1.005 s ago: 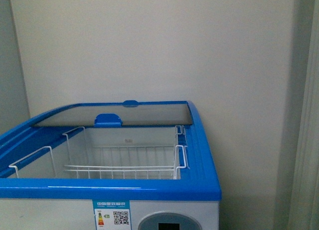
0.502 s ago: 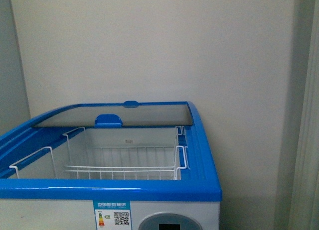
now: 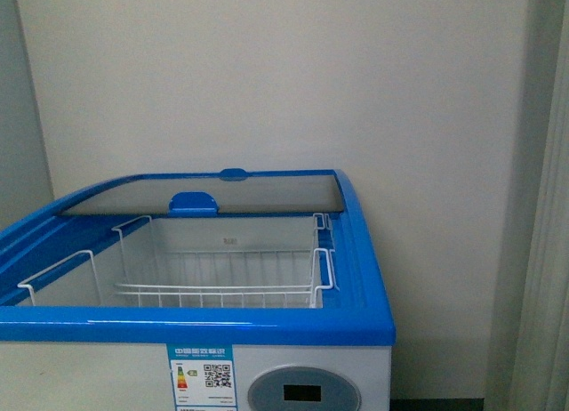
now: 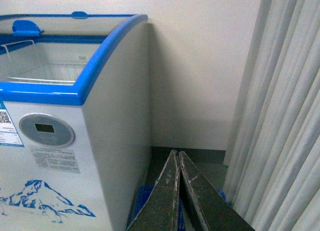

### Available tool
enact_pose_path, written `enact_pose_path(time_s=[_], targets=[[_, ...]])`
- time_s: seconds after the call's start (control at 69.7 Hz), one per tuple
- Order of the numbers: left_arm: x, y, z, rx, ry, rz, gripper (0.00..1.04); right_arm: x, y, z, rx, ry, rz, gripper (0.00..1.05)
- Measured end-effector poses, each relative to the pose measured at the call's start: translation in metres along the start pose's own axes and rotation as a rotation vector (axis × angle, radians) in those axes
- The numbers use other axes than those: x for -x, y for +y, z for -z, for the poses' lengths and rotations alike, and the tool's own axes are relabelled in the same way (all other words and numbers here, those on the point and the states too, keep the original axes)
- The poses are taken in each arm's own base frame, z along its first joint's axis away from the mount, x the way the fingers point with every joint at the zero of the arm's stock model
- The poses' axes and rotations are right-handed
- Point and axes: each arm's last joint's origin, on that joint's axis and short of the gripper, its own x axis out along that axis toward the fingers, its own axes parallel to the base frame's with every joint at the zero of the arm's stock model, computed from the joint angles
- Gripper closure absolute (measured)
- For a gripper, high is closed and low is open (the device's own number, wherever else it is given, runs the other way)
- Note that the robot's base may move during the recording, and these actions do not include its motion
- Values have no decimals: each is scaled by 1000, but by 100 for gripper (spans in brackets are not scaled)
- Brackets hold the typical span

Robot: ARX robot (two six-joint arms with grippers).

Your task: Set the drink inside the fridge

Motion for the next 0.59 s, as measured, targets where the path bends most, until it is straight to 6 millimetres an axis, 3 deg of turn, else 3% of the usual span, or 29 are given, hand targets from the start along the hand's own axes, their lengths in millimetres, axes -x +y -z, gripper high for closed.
enact_pose_path(time_s=[0.172,0.431,0.589], targets=[[0,0,0,0,0,0,8,0,0,0,0,0,0,52],[0,0,0,0,0,0,8,0,0,0,0,0,0,8],[0,0,0,0,0,0,8,0,0,0,0,0,0,7]])
